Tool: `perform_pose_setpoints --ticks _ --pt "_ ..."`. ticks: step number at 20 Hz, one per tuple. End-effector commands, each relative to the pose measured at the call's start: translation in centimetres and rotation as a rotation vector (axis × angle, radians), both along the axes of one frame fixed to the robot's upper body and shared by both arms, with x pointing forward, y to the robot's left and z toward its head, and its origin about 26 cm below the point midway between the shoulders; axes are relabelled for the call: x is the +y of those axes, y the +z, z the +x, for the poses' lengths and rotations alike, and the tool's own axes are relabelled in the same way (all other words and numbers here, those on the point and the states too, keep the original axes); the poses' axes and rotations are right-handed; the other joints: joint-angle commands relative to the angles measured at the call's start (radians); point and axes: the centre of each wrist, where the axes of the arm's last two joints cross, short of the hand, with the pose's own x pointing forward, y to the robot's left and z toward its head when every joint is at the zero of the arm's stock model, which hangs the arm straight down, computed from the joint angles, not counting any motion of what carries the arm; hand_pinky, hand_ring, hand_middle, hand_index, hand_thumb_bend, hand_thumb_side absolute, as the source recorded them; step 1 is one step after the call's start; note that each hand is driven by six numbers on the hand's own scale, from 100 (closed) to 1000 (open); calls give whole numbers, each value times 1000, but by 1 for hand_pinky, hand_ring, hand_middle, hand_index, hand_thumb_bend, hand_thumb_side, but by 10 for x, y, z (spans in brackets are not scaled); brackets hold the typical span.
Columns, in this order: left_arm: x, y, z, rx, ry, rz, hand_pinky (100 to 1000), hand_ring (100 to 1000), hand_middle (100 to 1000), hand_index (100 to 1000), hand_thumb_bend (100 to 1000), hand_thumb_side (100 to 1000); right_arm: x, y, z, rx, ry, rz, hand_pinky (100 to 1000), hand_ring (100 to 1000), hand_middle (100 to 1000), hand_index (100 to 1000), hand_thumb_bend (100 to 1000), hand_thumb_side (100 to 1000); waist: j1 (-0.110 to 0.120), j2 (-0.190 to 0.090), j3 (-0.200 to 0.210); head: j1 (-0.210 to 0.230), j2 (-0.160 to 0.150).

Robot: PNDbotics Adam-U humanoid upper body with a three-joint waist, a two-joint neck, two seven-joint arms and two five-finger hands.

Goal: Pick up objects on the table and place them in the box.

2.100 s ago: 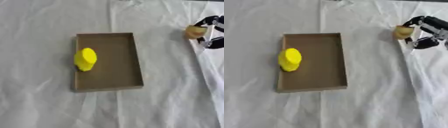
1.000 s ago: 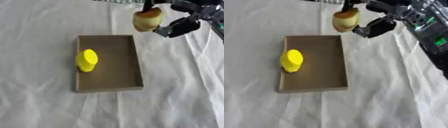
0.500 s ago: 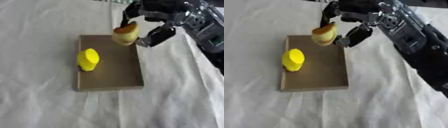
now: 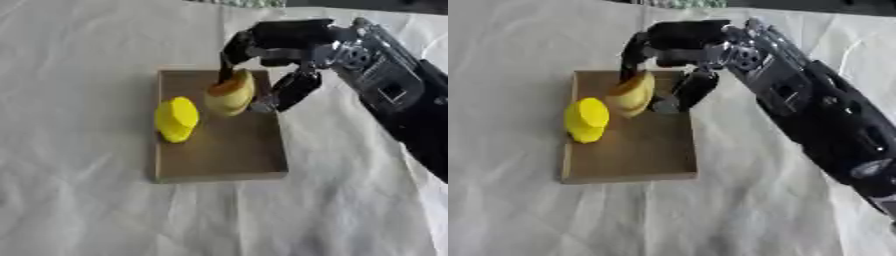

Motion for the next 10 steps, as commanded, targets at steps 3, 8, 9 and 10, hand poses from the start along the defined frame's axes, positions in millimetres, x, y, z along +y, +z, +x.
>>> perform_pose_setpoints --ticks 3,8,9,10 --pt "-1 8 -3 -27 -10 14 886 798 785 819 353 511 1 0 4 -43 -15 -48 819 777 611 754 100 100 5 -29 2 1 -2" --pt "-1 7 -3 -24 -12 13 886 799 785 818 353 512 3 -6 5 -48 18 -118 899 946 847 927 100 260 5 -28 2 3 -1" --pt "-1 7 -3 -24 -12 13 886 799 785 818 353 512 3 -6 5 -50 28 -134 910 964 863 940 100 299 5 -28 1 3 -1" --pt "-1 7 -3 -23 -12 13 886 799 785 819 352 513 3 -6 5 -51 36 -148 927 993 883 952 100 358 5 -28 1 4 -1"
